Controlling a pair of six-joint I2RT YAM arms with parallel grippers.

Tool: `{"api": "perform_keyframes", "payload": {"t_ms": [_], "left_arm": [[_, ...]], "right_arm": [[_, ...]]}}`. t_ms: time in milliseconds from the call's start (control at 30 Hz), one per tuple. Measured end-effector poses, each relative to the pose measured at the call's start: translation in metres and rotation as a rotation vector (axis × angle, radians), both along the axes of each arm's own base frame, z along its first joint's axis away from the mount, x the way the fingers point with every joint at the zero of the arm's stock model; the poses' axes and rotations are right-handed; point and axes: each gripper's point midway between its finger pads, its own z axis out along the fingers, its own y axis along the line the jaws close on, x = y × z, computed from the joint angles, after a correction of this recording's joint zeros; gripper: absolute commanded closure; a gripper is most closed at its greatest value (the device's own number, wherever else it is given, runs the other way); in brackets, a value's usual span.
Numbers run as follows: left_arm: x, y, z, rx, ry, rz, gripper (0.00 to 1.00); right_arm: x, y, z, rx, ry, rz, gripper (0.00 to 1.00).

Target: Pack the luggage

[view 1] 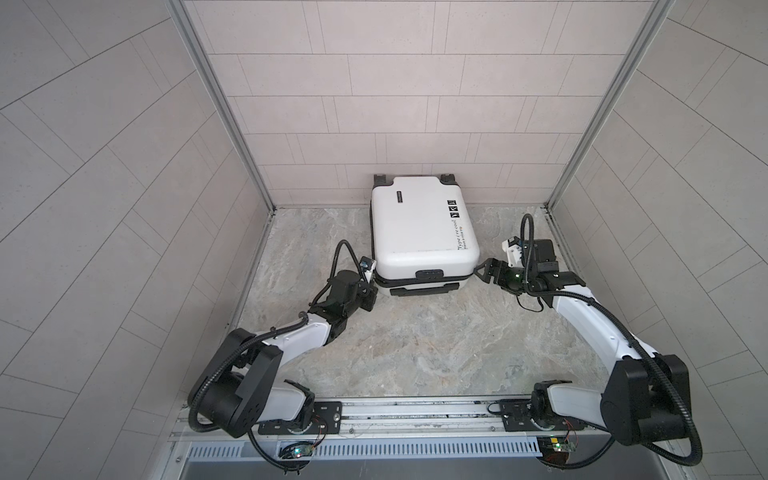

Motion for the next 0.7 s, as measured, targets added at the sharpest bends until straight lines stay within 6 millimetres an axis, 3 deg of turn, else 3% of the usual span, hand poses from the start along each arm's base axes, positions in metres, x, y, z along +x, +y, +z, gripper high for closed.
{"api": "perform_keyframes", "payload": {"t_ms": [700], "left_arm": [[-0.028, -0.019, 0.004, -0.213, 0.056, -0.079, 1.0]], "right_arm": [[0.002, 0.001, -0.003, 0.005, 0.01, 0.008, 0.09]]}}
